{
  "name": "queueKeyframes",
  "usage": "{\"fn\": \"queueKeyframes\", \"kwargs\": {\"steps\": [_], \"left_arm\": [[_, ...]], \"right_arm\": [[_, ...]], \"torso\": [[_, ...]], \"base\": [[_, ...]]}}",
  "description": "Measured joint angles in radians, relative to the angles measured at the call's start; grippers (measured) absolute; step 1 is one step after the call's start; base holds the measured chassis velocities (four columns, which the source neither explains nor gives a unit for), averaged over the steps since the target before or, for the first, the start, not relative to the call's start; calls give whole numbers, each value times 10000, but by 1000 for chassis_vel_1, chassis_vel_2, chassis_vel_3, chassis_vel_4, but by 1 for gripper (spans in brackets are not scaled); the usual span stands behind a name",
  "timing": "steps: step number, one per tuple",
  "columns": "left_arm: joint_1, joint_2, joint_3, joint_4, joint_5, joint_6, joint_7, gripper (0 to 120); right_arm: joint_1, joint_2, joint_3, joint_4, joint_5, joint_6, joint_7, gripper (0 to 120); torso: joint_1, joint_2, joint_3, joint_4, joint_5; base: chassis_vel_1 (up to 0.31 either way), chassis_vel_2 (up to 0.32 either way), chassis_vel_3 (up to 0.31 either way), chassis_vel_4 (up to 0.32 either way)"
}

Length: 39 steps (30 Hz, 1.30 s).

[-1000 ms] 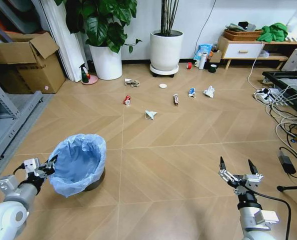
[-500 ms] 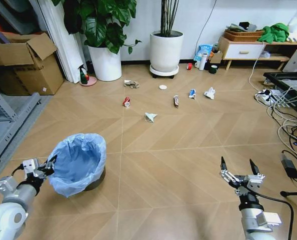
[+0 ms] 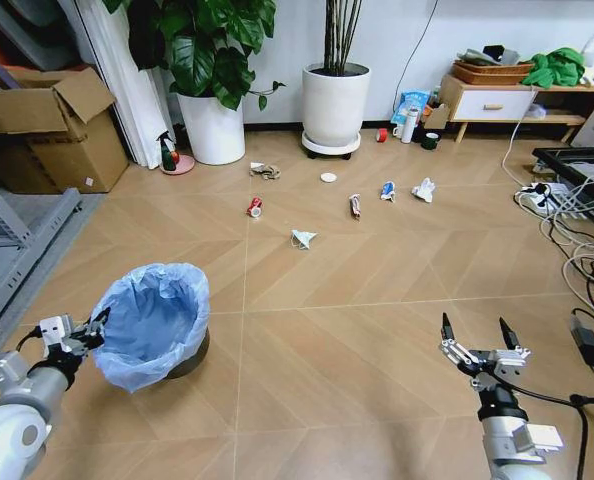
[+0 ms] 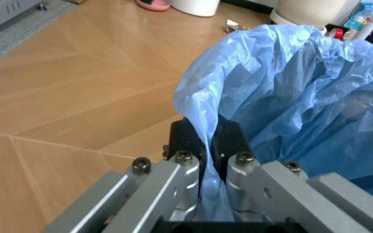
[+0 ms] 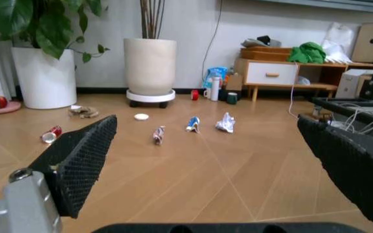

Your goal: Pick up the trash bin and place the garbage on the floor into it.

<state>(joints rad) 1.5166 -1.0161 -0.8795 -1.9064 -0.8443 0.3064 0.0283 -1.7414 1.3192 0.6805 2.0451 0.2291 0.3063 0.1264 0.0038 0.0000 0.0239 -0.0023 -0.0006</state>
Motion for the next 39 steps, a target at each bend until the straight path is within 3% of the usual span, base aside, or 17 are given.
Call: {"fn": "queueKeyframes", "kwargs": {"steps": [39], "left_arm": [[-74, -63, 210, 95, 81, -37, 26, 0]], "right_arm": [[126, -36, -32, -165, 38, -18, 19, 100]], "torso": [[0, 0, 0, -1, 0]], "base": [[-114, 113, 115, -120]]}}
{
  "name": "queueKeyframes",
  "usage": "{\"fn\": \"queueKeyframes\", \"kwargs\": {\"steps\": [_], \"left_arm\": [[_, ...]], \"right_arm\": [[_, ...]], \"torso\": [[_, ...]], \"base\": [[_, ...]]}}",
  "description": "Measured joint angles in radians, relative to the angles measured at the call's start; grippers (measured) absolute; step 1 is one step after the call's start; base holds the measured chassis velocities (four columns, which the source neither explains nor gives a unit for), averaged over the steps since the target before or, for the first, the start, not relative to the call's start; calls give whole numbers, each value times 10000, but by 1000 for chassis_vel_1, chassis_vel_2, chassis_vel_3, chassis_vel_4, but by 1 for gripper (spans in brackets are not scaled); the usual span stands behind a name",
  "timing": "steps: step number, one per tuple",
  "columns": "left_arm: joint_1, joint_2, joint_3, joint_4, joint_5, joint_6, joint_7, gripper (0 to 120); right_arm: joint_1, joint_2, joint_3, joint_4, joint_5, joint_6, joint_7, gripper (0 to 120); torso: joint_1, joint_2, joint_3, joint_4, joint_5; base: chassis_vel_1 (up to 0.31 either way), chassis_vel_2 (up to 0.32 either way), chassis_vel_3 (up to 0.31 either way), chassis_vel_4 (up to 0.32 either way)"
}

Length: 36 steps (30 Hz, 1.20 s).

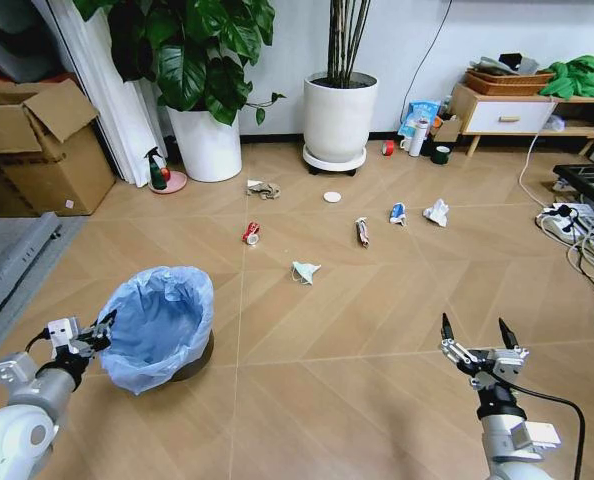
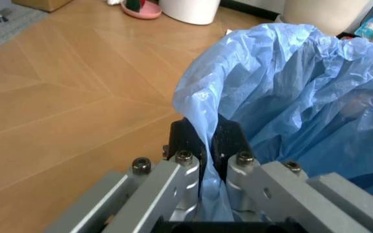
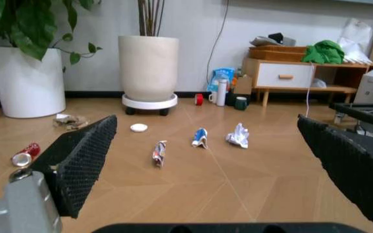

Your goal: Pick up the trash bin and place the garbage on the floor into it.

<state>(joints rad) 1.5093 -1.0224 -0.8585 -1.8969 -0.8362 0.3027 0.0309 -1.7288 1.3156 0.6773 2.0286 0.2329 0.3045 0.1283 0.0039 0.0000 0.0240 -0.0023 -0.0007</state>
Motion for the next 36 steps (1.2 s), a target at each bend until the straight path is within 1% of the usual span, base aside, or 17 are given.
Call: {"fn": "queueKeyframes", "kwargs": {"steps": [12, 26, 36], "left_arm": [[-29, -51, 50, 7, 31, -3, -5, 0], [-48, -78, 76, 14, 33, -11, -9, 0], [-82, -79, 107, 70, 32, -12, -5, 0]], "right_arm": [[20, -25, 24, -48, 5, 50, 0, 100], [59, -37, 17, -86, 10, 91, -9, 100], [97, -60, 18, -145, 39, 92, -21, 100]], "torso": [[0, 0, 0, 0, 0], [-1, 0, 0, 1, -1], [0, 0, -1, 0, 0]], "base": [[-92, 142, 101, -140], [-12, 233, 26, -233], [-65, 214, 61, -216]]}}
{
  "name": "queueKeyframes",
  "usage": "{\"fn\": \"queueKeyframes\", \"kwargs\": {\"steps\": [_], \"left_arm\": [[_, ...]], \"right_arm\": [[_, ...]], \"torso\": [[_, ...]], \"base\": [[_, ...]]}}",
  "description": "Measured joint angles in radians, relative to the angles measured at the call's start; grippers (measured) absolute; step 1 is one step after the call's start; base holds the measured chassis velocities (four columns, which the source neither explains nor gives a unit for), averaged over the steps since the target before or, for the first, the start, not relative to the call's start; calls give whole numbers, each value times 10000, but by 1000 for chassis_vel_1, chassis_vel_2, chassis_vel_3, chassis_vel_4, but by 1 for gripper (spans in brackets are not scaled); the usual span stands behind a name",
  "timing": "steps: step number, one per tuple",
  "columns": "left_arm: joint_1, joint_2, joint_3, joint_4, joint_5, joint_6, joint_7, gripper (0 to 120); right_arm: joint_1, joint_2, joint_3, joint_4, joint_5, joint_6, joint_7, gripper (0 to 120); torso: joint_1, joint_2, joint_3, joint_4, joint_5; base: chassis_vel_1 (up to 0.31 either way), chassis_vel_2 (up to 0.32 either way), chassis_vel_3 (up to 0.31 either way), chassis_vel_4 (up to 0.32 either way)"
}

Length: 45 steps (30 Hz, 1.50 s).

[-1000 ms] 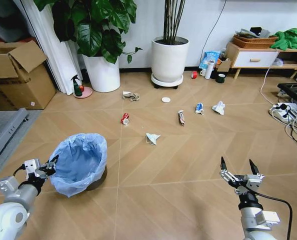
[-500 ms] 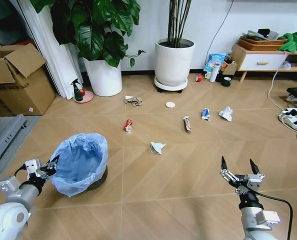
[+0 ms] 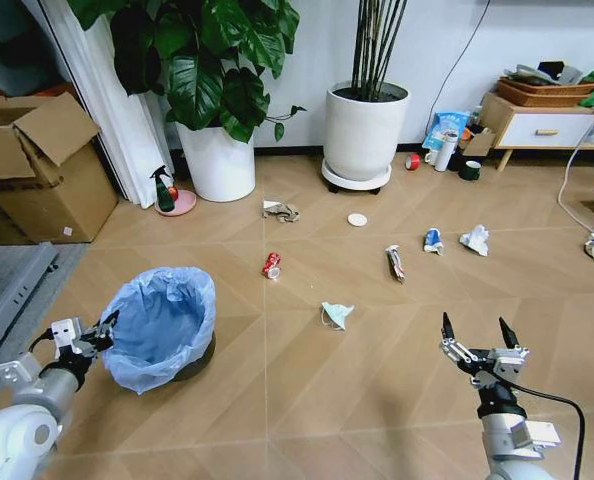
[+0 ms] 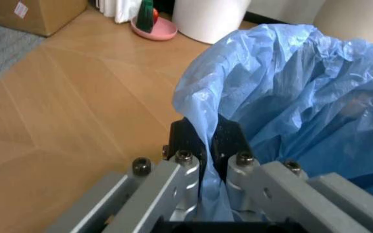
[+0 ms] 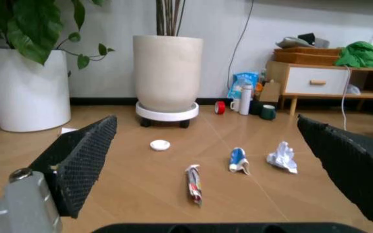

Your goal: Pick up the trash bin and place the garbage on the floor into it.

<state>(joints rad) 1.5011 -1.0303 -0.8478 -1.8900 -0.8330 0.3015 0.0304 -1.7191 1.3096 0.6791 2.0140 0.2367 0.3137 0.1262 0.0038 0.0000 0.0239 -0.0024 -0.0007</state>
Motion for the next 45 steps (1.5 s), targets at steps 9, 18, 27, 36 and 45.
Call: {"fn": "queueKeyframes", "kwargs": {"steps": [9, 18, 27, 36, 45], "left_arm": [[-9, -7, 24, 4, 9, 0, 11, 0], [15, -30, 66, -51, 47, 0, 23, 0], [89, -62, 32, -138, 78, 0, 34, 0], [235, -111, -8, -226, 158, -18, 65, 0], [367, -155, -101, -300, 213, -45, 94, 0]], "right_arm": [[41, 2, -21, -61, 7, 0, -21, 100], [23, 11, -17, -46, 23, 13, -25, 100], [8, 9, -32, 18, 40, 19, -26, 100], [16, 7, -76, 2, 65, 34, -24, 100], [139, -59, -407, -196, 186, 17, 61, 100]], "torso": [[0, 0, 0, 2, 1], [0, -1, 0, 1, 0], [0, 0, 0, 1, 1], [0, 0, 1, 1, -1], [0, -1, 1, 3, -3]], "base": [[-69, 233, 73, -230], [-71, 223, 59, -222], [-122, 196, 127, -200], [-168, 147, 175, -127], [-119, 128, 126, -131]]}}
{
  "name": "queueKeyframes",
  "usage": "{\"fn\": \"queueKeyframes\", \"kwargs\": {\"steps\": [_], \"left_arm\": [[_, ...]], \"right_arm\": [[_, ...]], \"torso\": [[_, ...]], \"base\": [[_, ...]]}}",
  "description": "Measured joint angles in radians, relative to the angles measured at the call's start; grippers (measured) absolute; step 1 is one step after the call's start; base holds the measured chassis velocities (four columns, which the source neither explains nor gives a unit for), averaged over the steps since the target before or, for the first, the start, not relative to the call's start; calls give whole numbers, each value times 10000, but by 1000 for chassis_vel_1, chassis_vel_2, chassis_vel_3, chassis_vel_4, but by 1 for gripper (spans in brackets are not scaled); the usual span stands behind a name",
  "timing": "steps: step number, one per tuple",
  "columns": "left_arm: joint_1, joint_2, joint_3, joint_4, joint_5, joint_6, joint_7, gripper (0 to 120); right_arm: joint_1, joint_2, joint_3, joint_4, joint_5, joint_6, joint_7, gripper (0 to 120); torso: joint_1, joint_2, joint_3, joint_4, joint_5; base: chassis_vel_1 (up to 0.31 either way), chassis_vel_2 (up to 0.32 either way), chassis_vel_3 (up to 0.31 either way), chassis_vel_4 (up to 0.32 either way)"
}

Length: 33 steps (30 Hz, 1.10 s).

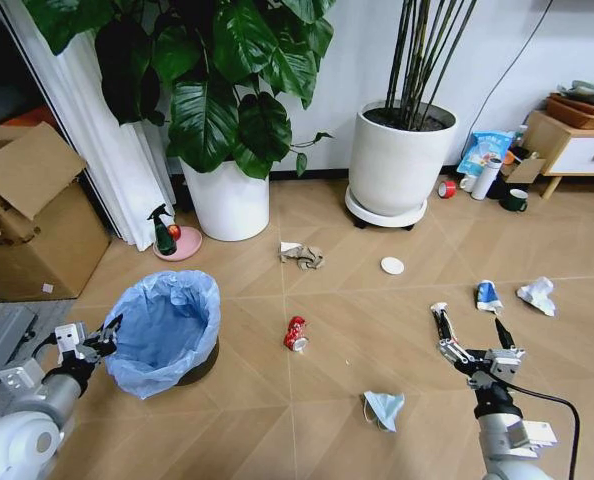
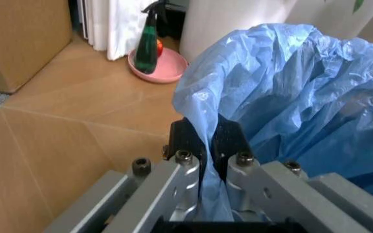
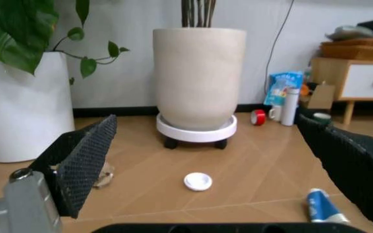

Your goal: Pick up the trash bin and place the garbage on the floor into it.

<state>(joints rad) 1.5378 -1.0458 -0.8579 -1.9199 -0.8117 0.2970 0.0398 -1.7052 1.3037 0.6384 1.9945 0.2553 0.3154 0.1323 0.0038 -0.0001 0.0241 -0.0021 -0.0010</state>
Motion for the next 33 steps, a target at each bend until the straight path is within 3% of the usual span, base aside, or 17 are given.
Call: {"fn": "queueKeyframes", "kwargs": {"steps": [8, 11, 12, 14, 15, 19, 27, 33], "left_arm": [[134, 27, -126, -23, -2, -8, 1, 0], [323, 21, -198, -79, 34, -13, 3, 0], [323, 21, -198, -79, 34, -13, 3, 0], [424, 26, -262, -93, 53, -18, 2, 0], [424, 26, -262, -93, 53, -18, 2, 0], [643, 111, -469, -137, 46, -23, 6, 0], [874, 89, -716, -186, 31, -23, 7, 0], [875, 166, -748, -156, 5, -19, 7, 0]], "right_arm": [[124, -412, -1230, -459, 408, -697, 1210, 100], [129, -1104, -1844, -548, 2256, -1343, 1528, 100], [129, -1104, -1844, -548, 2256, -1343, 1528, 100], [111, -1895, -2138, -323, 3237, -1841, 1856, 100], [111, -1895, -2138, -323, 3237, -1841, 1856, 100], [-47, -3797, -2795, -285, 4925, -2680, 2106, 100], [224, -5100, -3828, -639, 5369, -3956, 2063, 100], [806, -5220, -4609, -1204, 4908, -4701, 2078, 100]], "torso": [[1, 0, 0, -2, 7], [-1, 0, -2, -2, 5], [-1, 0, -2, -2, 5], [-1, 1, -2, 0, 4], [-1, 1, -2, 0, 4], [0, 1, -1, 0, 6], [0, 1, -1, -2, 3], [-1, 1, -1, -2, 2]], "base": [[-48, 35, 42, -42], [0, 0, 0, 0], [0, 0, 0, 0], [0, 0, 0, 0], [0, 0, 0, 0], [0, 0, 0, 0], [0, 0, 0, 0], [0, 0, 0, 0]]}}
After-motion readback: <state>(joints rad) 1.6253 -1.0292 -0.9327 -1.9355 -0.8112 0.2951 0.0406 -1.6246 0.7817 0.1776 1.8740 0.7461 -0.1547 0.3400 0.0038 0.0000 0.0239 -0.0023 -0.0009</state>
